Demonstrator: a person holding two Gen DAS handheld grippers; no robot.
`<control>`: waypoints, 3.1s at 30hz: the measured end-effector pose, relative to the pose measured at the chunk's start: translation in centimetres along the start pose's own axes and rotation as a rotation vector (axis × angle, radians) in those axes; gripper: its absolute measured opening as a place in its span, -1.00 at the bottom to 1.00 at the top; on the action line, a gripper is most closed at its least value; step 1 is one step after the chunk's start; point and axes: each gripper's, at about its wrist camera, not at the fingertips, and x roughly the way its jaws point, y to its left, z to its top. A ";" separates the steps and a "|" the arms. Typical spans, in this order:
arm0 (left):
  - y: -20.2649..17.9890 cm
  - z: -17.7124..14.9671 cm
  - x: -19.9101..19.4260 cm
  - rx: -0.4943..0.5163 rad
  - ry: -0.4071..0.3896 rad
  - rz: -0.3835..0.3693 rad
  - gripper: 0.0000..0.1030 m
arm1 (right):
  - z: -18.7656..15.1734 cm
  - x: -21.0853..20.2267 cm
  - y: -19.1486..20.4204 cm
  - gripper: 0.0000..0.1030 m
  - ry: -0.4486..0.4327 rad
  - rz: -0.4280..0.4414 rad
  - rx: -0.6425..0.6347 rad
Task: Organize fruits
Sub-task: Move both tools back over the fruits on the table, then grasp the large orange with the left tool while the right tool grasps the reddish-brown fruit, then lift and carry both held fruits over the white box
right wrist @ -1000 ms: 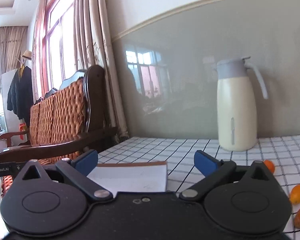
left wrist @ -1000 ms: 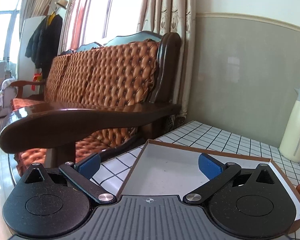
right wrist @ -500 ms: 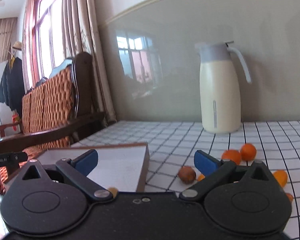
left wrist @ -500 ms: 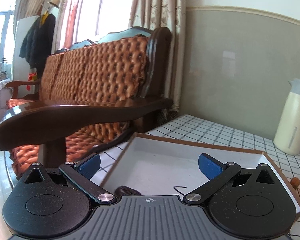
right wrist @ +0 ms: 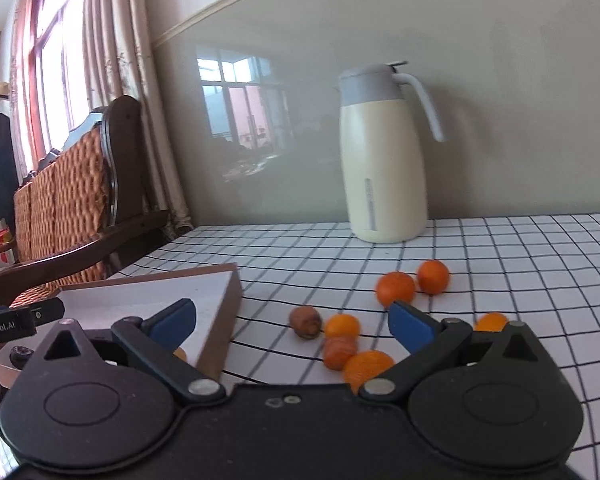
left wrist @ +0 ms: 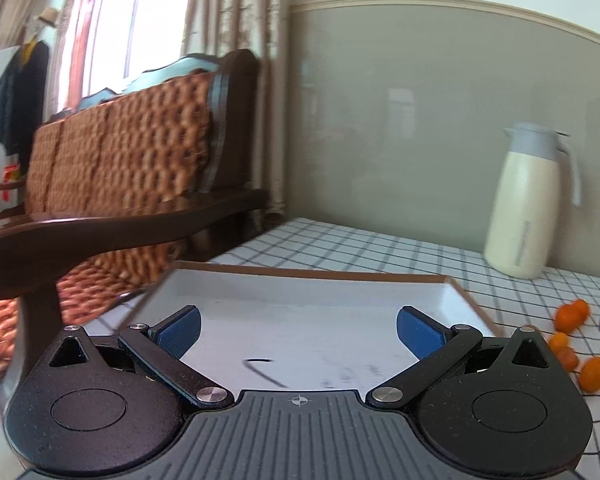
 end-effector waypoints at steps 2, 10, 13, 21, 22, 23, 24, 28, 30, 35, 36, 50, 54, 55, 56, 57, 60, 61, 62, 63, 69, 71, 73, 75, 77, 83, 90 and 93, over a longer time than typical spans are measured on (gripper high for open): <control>-1.1 -0.1 -0.2 0.019 -0.002 -0.025 1.00 | 0.0 -0.3 -0.6 0.88 0.014 -0.014 0.003; -5.3 -0.4 -0.7 0.070 0.004 -0.133 1.00 | -0.5 -1.7 -3.4 0.88 0.061 -0.100 0.012; -6.9 -0.6 -1.1 0.079 0.003 -0.180 1.00 | -0.6 -2.4 -4.7 0.88 0.064 -0.138 0.025; -11.3 -1.4 -1.3 0.119 0.017 -0.279 1.00 | -1.0 -4.0 -8.0 0.88 0.062 -0.225 0.071; -12.0 -1.6 -1.4 0.127 0.016 -0.290 1.00 | -1.0 -4.2 -8.4 0.88 0.062 -0.237 0.075; -12.5 -1.7 -1.4 0.134 0.018 -0.300 1.00 | -1.1 -4.4 -8.7 0.88 0.063 -0.246 0.081; -13.0 -1.9 -1.5 0.141 0.020 -0.310 0.99 | -1.1 -4.6 -9.1 0.88 0.064 -0.255 0.090; -14.9 -2.3 -1.5 0.160 0.039 -0.346 0.97 | -1.4 -5.0 -10.5 0.88 0.069 -0.285 0.120; -15.5 -2.5 -1.4 0.155 0.063 -0.370 0.78 | -1.5 -5.2 -11.0 0.88 0.072 -0.294 0.134; -16.7 -3.0 -1.0 0.150 0.104 -0.395 0.68 | -1.7 -5.4 -11.3 0.88 0.069 -0.289 0.139; -16.9 -3.0 -1.0 0.154 0.104 -0.399 0.64 | -1.8 -5.4 -11.3 0.88 0.071 -0.289 0.135; -21.1 -4.4 -0.1 0.204 0.144 -0.444 0.23 | -2.1 -5.4 -11.9 0.88 0.081 -0.283 0.145; -22.1 -4.9 0.3 0.212 0.159 -0.451 -0.08 | -2.2 -5.3 -12.2 0.87 0.081 -0.288 0.150; -22.3 -5.0 0.5 0.213 0.167 -0.450 -0.10 | -2.2 -5.1 -12.2 0.84 0.082 -0.289 0.148; -22.5 -5.1 0.7 0.212 0.174 -0.449 -0.10 | -2.2 -5.0 -12.2 0.80 0.084 -0.288 0.146; -22.7 -5.1 0.8 0.210 0.177 -0.447 -0.10 | -2.2 -4.9 -12.2 0.77 0.087 -0.284 0.142; -23.1 -5.3 1.0 0.214 0.176 -0.445 -0.11 | -2.2 -4.3 -12.1 0.59 0.105 -0.272 0.132; -23.2 -5.4 1.0 0.215 0.177 -0.445 -0.15 | -2.2 -4.1 -12.1 0.49 0.113 -0.266 0.131; -23.3 -5.4 1.1 0.216 0.179 -0.446 -0.19 | -2.2 -3.9 -12.0 0.41 0.119 -0.261 0.129; -23.4 -5.4 1.2 0.218 0.181 -0.444 -0.24 | -2.3 -3.6 -11.9 0.39 0.126 -0.257 0.127; -22.9 -5.3 1.3 0.210 0.183 -0.433 -0.27 | -2.3 -2.4 -11.5 0.29 0.143 -0.232 0.127; -22.5 -5.2 1.4 0.203 0.189 -0.427 -0.27 | -2.3 -1.9 -11.3 0.15 0.154 -0.221 0.133; -22.0 -5.1 1.5 0.201 0.191 -0.413 -0.28 | -2.4 -1.3 -11.1 0.11 0.166 -0.215 0.135; -21.4 -5.0 1.7 0.196 0.195 -0.408 -0.28 | -2.5 -0.8 -10.9 0.09 0.173 -0.212 0.138; -21.0 -4.9 1.8 0.194 0.197 -0.401 -0.28 | -2.5 -0.3 -10.8 -0.03 0.186 -0.219 0.137; -20.3 -4.9 2.1 0.195 0.201 -0.400 -0.27 | -2.5 0.7 -10.4 -0.24 0.197 -0.238 0.131; -20.9 -5.2 2.2 0.222 0.200 -0.384 -0.27 | -2.6 0.8 -10.0 -0.50 0.199 -0.271 0.063; -20.9 -5.3 2.4 0.214 0.210 -0.381 -0.27 | -2.6 0.4 -10.1 -0.50 0.190 -0.269 0.073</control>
